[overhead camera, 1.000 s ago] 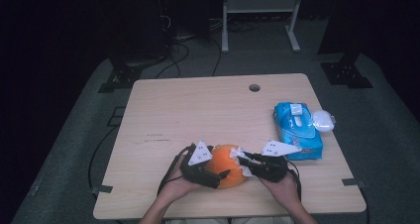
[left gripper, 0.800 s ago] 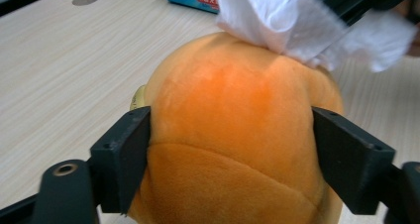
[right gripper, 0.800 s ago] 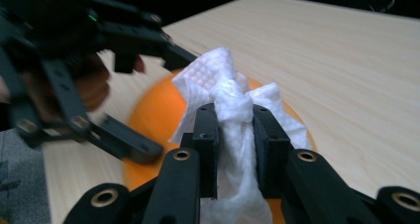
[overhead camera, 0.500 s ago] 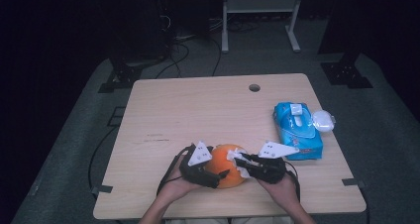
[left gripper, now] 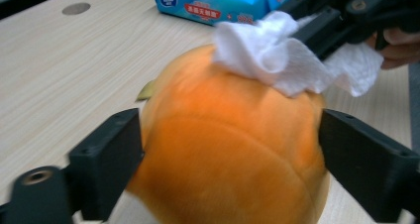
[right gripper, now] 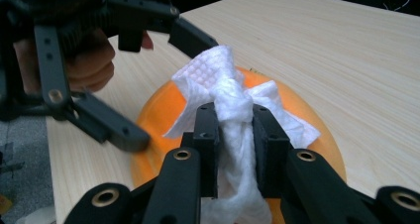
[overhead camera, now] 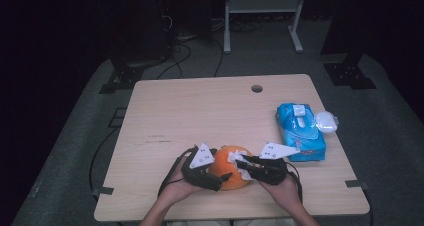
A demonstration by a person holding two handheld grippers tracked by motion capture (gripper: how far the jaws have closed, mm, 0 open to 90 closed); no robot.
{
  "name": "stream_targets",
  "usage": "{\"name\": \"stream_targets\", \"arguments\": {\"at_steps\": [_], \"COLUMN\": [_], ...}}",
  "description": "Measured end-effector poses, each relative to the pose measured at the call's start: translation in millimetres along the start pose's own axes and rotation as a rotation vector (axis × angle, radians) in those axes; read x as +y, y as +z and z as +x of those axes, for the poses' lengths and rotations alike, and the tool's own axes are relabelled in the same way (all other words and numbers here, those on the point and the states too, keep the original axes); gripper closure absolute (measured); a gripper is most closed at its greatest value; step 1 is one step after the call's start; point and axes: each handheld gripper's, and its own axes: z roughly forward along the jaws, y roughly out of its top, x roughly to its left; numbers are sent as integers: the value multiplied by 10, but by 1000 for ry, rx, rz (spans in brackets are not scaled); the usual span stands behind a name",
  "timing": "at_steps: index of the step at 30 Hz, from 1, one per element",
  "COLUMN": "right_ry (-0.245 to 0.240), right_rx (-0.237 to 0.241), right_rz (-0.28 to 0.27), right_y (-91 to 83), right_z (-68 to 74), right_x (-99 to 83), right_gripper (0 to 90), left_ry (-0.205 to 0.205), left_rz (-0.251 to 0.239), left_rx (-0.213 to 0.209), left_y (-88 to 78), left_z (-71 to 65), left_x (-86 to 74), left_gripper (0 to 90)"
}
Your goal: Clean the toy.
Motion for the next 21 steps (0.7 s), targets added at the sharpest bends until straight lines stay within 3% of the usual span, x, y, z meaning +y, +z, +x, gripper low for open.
{"name": "stream_targets", "arguments": {"at_steps": [4,6,8,11,12,16,21], "right_ry": [5,9,19,11,7,10,56], "right_rx": [3,1,6,8,9,16,-2], "right_rz": [6,6,2,2,2,-25,-39], "right_y": [-21,-40,-49,-36,-37,-77,-123], "right_z": [-23,-36,-50,-31,-25,-8,-117], "right_x": [-17,-26,-32,-29,-28,21,13], "right_gripper": [748,749,749,748,748,747,747], "left_ry": [-31,-81,-140,-167,-159,-85,-23], "left_rz": [3,-7,2,12,10,6,-2], "left_rx": [-1,-6,-29,-83,-104,-85,-93], "left_y": [-43,-74,-51,20,35,10,-16], "left_z": [68,142,199,195,179,105,29], "left_x": [-21,-49,-90,-133,-139,-115,-64], "left_gripper": [67,52,52,66,94,229,257]}}
